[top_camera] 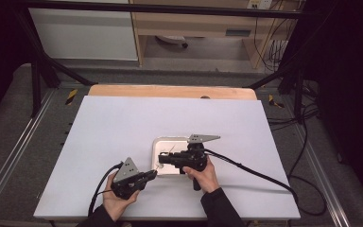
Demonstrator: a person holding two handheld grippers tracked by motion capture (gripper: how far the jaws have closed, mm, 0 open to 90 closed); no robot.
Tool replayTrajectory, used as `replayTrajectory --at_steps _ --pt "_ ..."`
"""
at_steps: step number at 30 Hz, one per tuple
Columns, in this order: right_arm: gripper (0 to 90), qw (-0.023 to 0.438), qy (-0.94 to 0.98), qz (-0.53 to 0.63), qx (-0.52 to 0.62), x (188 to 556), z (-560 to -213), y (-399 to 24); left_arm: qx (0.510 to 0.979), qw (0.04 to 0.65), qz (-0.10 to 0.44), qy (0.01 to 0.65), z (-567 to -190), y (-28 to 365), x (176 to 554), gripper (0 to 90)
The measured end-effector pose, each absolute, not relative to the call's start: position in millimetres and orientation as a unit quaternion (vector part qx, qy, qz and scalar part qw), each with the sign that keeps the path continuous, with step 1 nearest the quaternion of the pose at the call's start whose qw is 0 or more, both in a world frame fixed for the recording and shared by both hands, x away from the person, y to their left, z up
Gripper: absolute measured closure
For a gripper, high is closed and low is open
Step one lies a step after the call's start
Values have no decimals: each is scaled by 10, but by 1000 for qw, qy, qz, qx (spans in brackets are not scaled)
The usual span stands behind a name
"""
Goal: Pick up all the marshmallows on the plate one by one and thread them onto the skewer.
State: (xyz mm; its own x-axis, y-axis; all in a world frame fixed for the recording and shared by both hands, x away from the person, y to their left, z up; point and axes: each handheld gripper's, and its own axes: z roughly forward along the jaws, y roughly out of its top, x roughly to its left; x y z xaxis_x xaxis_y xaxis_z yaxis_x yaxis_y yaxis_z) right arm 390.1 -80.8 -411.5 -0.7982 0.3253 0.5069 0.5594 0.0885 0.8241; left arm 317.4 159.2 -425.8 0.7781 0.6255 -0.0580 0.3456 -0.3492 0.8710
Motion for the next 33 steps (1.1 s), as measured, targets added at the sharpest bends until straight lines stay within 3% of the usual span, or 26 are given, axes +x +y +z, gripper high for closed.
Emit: replayTrajectory --at_steps 7,12,19,28,33 --pt "766 90 -734 -602 -301 3898 -4107 -811 806 489 141 302 -4268 1591 3183 887" --pt "541 60 -733 -605 -304 3901 -4018 -864 807 482 141 312 -4285 1624 3206 888" --pt "305 5 -759 -573 -308 3900 -3899 -970 798 490 136 323 -4272 1726 3249 888" --pt "132 -48 -795 -521 -307 3896 -3948 -1090 796 489 132 331 -4239 1812 3256 887" --pt "85 -70 -807 -493 -316 3904 -3972 -1173 799 481 139 332 -4199 1908 3247 886"
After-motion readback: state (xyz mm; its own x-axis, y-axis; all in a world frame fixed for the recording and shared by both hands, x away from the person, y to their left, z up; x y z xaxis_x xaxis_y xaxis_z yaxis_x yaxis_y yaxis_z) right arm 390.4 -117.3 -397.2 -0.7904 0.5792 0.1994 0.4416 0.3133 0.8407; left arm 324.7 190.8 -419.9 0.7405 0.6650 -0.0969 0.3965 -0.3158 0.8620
